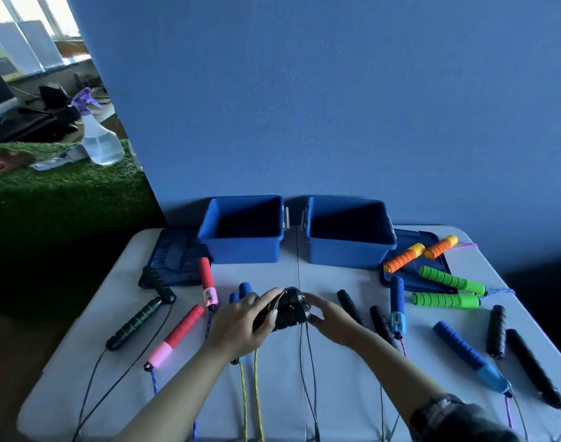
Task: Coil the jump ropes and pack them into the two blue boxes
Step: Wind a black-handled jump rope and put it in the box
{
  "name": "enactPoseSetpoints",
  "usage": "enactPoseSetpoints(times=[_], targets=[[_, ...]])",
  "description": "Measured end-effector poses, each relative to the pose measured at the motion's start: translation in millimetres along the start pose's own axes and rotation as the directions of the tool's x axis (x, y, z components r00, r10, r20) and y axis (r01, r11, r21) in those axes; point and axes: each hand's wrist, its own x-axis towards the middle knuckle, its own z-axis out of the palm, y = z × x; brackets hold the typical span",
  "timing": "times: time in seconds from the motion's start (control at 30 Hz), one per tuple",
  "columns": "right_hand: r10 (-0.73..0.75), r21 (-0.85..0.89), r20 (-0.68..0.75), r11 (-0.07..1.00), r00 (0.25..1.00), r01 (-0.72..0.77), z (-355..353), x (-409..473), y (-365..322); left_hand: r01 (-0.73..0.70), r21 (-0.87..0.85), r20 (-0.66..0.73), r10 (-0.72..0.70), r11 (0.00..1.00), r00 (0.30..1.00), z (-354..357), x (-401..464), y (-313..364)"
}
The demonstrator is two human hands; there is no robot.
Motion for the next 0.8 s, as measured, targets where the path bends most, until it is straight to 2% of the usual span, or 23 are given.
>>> enactPoseSetpoints(times=[0.07,0.13,0.17,0.27,0.37,0.47,0.57,0.63,0.67,0.73,0.8], targets=[[0.019,0.135,0.053,0.991,0.998,-0.026,11,-2,1,0.057,-0.028,0.002,-0.057,0.998,0.998,-1,3,6],[0.056,0.351,0.088,0.932,0.995,-0.084,23,-5,-7,0.121,-0.102,0.0,-0.122,0.987,0.993,-2,7,12],[0.065,0.402,0.095,0.911,0.993,-0.098,30,-8,-14,0.157,-0.163,-0.004,-0.159,0.974,0.987,-3,9,15],[0.13,0.379,0.139,0.909,0.982,-0.174,51,-10,-32,0.22,-0.309,-0.027,-0.24,0.925,0.97,-4,18,28],[0.159,0.4,0.159,0.892,0.974,-0.211,60,-6,-43,0.257,-0.32,-0.069,-0.293,0.912,0.954,0,26,39],[0.178,0.405,0.101,0.891,0.979,-0.204,53,-10,-44,0.411,-0.3,-0.117,-0.461,0.861,0.88,4,35,18],[0.168,0.323,0.124,0.925,0.978,-0.2,47,-27,-46,0.58,-0.194,-0.163,-0.609,0.791,0.776,0,42,-14],[0.123,0.142,0.13,0.98,0.984,-0.141,48,-43,-51,0.661,-0.187,-0.172,-0.687,0.727,0.707,-4,45,-29],[0.08,0.004,0.118,0.997,0.99,-0.081,49,-49,-55,0.678,-0.171,-0.172,-0.699,0.715,0.694,-5,46,-35],[0.013,-0.207,0.085,0.978,0.996,0.005,42,-58,-65,0.634,-0.071,-0.191,-0.634,0.77,0.749,-2,42,-42],[-0.065,-0.235,0.052,0.969,0.997,0.076,22,-58,-78,0.529,0.054,-0.155,-0.516,0.847,0.843,7,32,-41]])
